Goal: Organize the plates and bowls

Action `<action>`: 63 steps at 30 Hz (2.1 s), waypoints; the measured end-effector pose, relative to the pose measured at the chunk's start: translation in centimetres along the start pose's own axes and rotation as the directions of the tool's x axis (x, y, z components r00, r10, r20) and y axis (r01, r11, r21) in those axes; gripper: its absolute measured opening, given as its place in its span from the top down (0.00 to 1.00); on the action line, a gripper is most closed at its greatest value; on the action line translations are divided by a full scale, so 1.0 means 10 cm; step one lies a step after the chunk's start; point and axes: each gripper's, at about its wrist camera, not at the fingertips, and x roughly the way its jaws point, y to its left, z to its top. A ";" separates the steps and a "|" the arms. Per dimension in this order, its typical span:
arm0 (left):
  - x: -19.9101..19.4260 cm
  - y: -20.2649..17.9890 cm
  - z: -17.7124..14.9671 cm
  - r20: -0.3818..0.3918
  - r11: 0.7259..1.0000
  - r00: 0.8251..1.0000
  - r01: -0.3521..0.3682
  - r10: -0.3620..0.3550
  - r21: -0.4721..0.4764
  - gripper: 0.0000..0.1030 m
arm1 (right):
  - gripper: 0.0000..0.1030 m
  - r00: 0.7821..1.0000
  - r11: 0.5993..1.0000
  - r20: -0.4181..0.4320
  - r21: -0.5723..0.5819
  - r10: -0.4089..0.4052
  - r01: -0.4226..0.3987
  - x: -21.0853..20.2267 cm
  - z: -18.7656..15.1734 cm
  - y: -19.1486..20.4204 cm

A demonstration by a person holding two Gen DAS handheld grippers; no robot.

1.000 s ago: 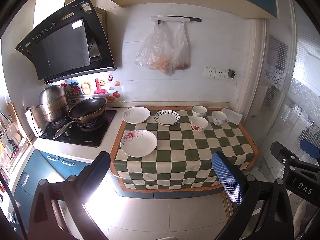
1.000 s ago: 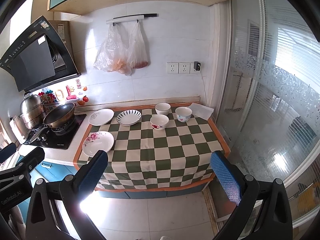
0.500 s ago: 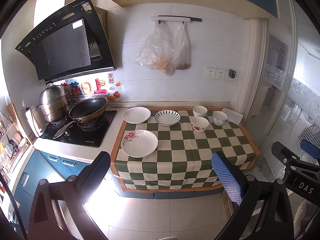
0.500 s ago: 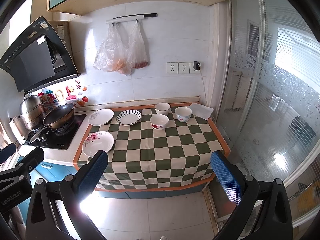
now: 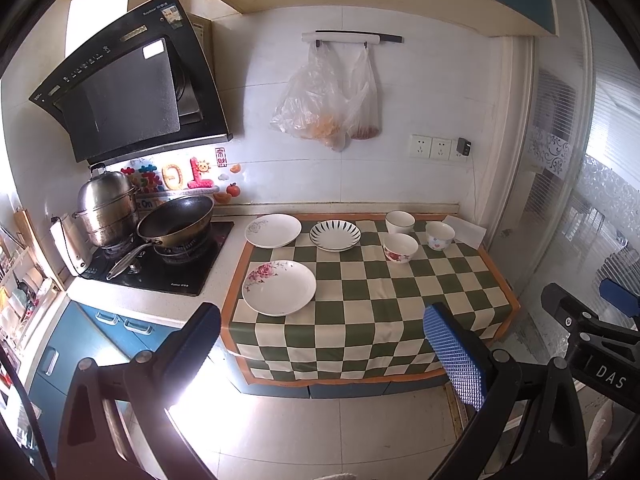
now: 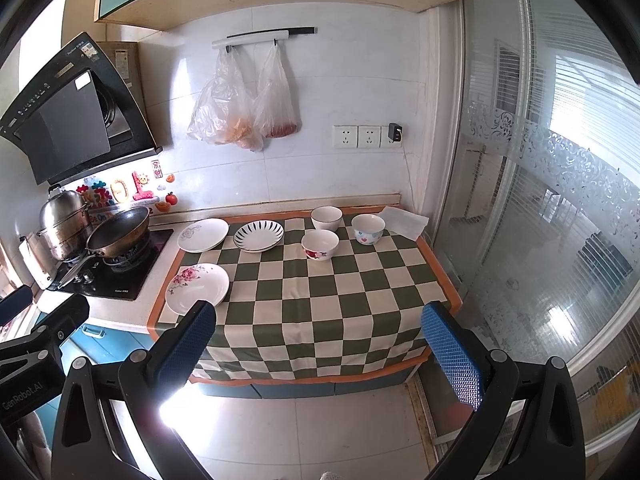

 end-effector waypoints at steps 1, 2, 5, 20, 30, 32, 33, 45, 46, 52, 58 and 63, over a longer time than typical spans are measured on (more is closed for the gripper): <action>0.00 0.00 0.00 0.000 1.000 1.000 0.001 -0.001 0.000 0.00 | 0.00 1.000 1.000 -0.001 0.001 -0.001 0.001 0.01 0.02 0.01; 0.00 0.00 0.02 0.000 1.000 1.000 0.001 -0.001 0.001 0.00 | 0.00 1.000 1.000 0.000 0.001 -0.002 0.002 0.01 0.02 0.01; 0.01 0.01 0.03 0.000 1.000 1.000 0.001 -0.001 0.001 0.00 | 0.00 1.000 1.000 0.001 0.001 0.000 0.000 0.01 0.02 0.00; 0.06 0.04 0.07 0.007 1.000 1.000 0.000 0.000 0.006 0.00 | 0.00 1.000 1.000 0.004 0.002 -0.007 0.007 0.05 0.04 0.03; 0.37 0.30 0.19 0.065 0.998 0.996 -0.065 0.064 0.016 0.00 | 0.00 0.999 0.996 0.003 0.084 0.035 -0.035 0.36 0.05 0.16; 0.54 0.42 0.23 0.062 0.996 0.994 -0.089 0.088 0.017 0.00 | 0.00 0.999 0.994 -0.007 0.095 0.049 -0.048 0.50 0.06 0.23; 0.64 0.50 0.24 0.061 0.995 0.994 -0.096 0.095 0.012 0.00 | 0.00 0.998 0.994 -0.020 0.098 0.052 -0.050 0.61 0.06 0.31; 2.00 1.09 0.33 -0.064 0.975 0.973 -0.224 0.224 0.001 0.00 | 0.00 0.987 0.996 -0.132 0.029 0.086 -0.083 2.04 0.17 1.28; 2.08 1.13 0.32 -0.074 0.973 0.970 -0.231 0.230 -0.003 0.00 | 0.00 0.986 0.996 -0.141 0.023 0.087 -0.084 2.19 0.19 1.34; 2.88 1.32 0.29 -0.185 0.961 0.945 -0.275 0.270 -0.003 0.00 | 0.00 0.965 0.991 -0.234 -0.025 0.121 -0.131 3.32 0.26 1.70; 3.88 1.50 0.27 -0.378 0.969 0.900 -0.245 0.215 -0.030 0.00 | 0.00 0.895 0.978 -0.409 -0.032 0.176 -0.206 4.66 0.19 1.93; 4.73 1.78 0.10 -0.545 0.963 0.820 -0.258 0.174 -0.081 0.02 | 0.02 0.788 0.961 -0.563 0.041 0.249 -0.275 5.75 0.05 2.02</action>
